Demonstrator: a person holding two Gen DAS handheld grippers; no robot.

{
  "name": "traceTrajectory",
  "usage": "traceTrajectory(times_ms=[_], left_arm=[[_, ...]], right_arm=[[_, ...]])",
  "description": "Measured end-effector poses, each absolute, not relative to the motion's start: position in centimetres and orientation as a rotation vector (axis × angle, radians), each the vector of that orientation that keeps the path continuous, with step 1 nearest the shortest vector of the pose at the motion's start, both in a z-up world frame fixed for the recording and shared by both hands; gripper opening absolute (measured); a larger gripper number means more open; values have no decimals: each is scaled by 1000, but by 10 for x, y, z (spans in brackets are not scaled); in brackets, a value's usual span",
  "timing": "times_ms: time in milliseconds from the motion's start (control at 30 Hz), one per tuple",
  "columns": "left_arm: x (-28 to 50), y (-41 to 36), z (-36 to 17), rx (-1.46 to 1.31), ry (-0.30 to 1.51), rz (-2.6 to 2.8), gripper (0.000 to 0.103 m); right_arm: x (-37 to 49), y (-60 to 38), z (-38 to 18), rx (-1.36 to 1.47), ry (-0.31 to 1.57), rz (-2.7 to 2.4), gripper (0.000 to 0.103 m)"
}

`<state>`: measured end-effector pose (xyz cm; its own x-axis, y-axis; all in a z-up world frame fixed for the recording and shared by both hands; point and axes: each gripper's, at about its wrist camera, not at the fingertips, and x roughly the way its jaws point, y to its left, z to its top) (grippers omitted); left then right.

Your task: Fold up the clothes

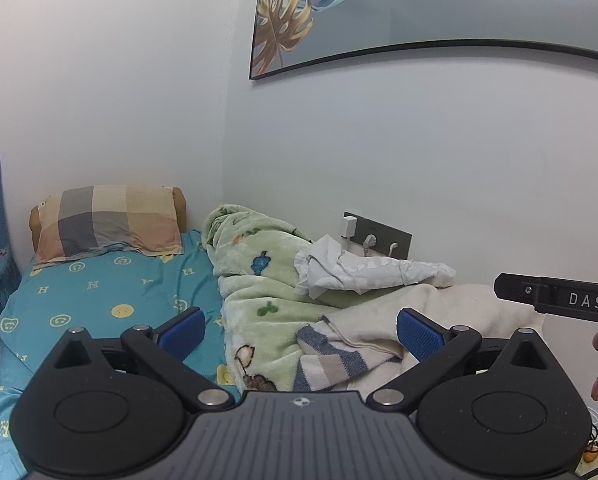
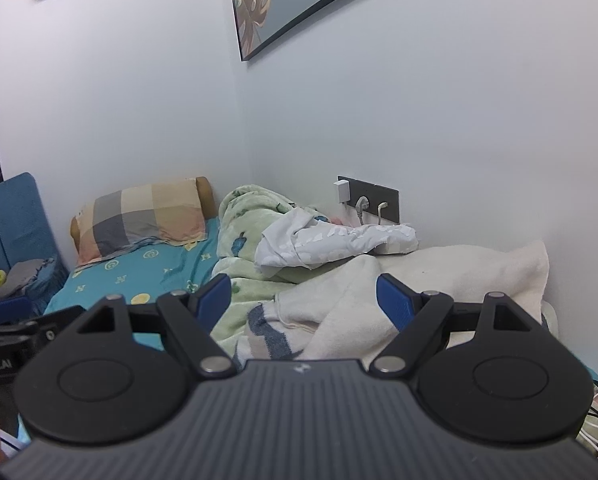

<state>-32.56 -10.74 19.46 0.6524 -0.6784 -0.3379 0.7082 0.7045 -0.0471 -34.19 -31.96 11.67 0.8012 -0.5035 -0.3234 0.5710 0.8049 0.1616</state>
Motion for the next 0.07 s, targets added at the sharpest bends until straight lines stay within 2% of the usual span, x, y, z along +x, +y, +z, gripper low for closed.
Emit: traceTrajectory(times_ms=[67], left_arm=[[-326,-107,194,92,346,-791,103]], right_arm=[[-342,-319,117,259,273,-584,82]])
